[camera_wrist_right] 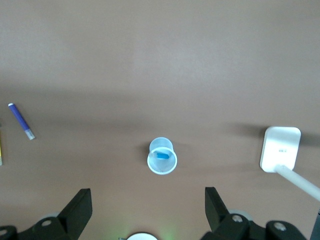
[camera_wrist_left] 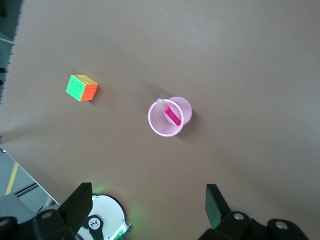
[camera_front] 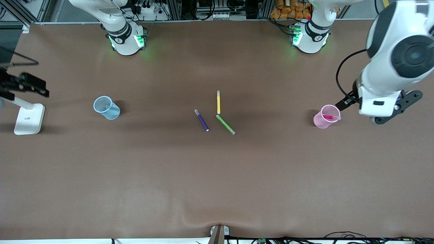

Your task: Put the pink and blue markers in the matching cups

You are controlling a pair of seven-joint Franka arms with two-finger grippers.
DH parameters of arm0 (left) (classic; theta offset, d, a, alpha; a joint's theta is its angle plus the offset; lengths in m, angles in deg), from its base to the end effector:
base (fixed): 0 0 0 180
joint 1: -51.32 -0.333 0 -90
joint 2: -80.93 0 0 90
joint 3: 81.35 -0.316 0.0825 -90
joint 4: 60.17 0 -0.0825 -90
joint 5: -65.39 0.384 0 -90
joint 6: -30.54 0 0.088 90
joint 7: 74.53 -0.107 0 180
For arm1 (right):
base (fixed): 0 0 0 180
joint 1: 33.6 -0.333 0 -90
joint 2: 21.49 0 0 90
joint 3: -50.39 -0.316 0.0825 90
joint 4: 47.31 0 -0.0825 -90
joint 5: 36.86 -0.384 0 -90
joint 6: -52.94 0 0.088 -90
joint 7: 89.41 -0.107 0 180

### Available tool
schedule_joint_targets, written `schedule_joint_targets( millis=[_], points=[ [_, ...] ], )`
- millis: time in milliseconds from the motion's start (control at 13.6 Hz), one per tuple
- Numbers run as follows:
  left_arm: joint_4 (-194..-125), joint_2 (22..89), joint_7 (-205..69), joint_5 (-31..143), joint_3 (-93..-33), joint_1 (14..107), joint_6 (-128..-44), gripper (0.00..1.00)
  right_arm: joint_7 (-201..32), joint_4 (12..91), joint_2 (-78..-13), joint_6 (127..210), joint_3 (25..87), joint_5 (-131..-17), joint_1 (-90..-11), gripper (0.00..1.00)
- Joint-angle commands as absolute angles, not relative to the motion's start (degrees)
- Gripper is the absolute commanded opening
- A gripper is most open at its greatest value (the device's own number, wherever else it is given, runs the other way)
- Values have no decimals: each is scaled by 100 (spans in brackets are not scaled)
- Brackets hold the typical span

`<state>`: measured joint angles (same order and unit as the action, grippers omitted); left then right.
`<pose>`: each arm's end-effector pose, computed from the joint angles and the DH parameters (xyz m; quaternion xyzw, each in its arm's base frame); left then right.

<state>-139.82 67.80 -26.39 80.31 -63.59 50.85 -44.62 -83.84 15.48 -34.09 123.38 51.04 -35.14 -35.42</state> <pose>0.5777 -0.1242 0.5648 -0.9456 -0.2744 0.0730 0.1591 0.5786 0.0089 0.6860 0.9975 0.0544 -0.0437 0.0139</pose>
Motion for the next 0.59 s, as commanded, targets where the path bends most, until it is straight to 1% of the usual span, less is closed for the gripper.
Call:
schedule_joint_targets(
  millis=[0,221,295,516],
  points=[
    [-13865,6871,-3302,7831,-6325,5009,-4390,100,-8475,2702,-2442,12562,5057,-3598,-3281,100],
    [-13857,7030,-4382,7822,-6316,4834,-4653,100,-8799,3783,-1721,12965,5065,-3598,-3272,100],
    [-13857,7099,-4664,7752,-6325,4798,-4706,100,-8835,3943,-1614,12993,5057,-3598,-3264,100],
    [-13865,7328,-5140,7393,-6334,4544,-4733,100,-9368,3988,-1595,12958,5057,-3669,-3158,100]
  ],
)
